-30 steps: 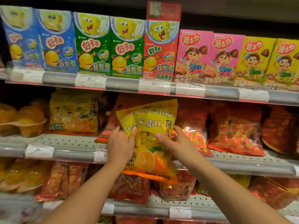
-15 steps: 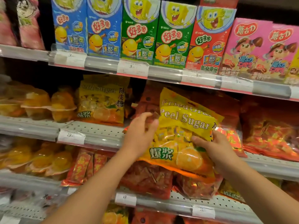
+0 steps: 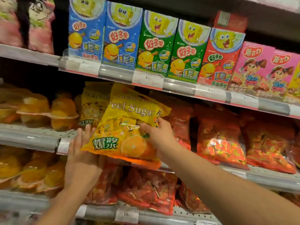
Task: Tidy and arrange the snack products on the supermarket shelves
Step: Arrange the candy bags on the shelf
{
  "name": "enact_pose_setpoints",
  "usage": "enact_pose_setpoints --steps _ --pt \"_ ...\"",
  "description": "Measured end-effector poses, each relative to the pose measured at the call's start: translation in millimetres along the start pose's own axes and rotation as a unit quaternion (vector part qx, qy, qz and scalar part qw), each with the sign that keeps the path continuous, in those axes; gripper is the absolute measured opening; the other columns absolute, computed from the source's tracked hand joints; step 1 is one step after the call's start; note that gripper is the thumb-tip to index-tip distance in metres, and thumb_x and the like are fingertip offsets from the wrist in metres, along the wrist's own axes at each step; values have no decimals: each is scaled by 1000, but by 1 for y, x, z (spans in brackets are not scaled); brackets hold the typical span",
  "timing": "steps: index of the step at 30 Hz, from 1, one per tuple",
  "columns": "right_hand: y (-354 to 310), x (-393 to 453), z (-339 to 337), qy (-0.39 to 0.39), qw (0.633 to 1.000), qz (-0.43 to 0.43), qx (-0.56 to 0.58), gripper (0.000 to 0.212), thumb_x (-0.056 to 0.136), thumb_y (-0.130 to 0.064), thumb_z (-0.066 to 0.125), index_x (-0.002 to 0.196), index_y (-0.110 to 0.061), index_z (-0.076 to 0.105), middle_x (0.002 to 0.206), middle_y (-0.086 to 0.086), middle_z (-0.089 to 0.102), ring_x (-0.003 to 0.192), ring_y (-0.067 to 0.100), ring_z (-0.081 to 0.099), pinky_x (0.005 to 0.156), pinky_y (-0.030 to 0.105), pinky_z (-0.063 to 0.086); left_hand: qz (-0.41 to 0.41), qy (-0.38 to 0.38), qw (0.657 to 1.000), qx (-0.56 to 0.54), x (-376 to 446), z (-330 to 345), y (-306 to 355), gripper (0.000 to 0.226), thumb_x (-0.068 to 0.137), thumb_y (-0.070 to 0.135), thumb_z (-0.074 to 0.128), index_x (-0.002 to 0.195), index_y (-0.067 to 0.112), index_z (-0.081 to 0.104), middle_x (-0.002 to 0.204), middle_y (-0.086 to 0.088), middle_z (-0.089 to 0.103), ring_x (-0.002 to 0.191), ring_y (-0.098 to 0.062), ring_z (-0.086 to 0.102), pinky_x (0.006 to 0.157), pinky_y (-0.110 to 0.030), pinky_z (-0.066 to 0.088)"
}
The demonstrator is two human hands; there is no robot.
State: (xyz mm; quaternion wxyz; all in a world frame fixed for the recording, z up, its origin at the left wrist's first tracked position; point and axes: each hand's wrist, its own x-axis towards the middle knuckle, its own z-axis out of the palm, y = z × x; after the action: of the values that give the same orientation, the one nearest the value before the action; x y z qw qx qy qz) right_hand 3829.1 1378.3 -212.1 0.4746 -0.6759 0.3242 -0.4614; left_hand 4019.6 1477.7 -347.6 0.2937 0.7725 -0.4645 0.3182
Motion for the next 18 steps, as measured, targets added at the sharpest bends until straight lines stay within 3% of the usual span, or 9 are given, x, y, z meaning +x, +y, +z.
enact_pose_setpoints --steps 4,8,11,15,18 --pt "-8 31 46 42 999 -22 10 35 69 -35 77 101 -23 70 99 -2 76 94 25 72 94 51 56 -61 -6 998 -27 0 0 4 78 99 50 25 145 -11 39 153 -35 34 148 -47 21 120 -61 21" --pt "-8 50 73 81 995 -60 -3 32 86 -25 74 117 -24 65 113 1 72 107 27 66 100 42 51 -44 45 997 -40 -3 6 4 79 98 49 32 153 -7 27 162 -27 21 154 -39 11 122 -58 17" --pt "-1 60 88 89 992 -79 -43 49 94 -24 69 140 -20 55 129 6 65 117 29 61 98 32 47 -46 62 996 -52 -3 7 4 81 98 50 30 159 0 12 168 -17 3 156 -32 1 124 -53 11" --pt "7 62 109 29 992 -57 -109 50 90 -31 71 136 -21 55 130 8 66 119 33 61 102 44 49 -40 65 995 -59 -4 7 5 80 97 50 30 160 4 11 169 -16 -1 156 -33 0 123 -54 12" --pt "15 60 105 -40 996 -23 -77 45 89 -24 74 131 -18 58 126 8 68 112 27 65 98 40 52 -41 56 996 -51 -4 6 5 79 97 50 29 160 5 15 168 -17 1 156 -34 1 122 -57 14"
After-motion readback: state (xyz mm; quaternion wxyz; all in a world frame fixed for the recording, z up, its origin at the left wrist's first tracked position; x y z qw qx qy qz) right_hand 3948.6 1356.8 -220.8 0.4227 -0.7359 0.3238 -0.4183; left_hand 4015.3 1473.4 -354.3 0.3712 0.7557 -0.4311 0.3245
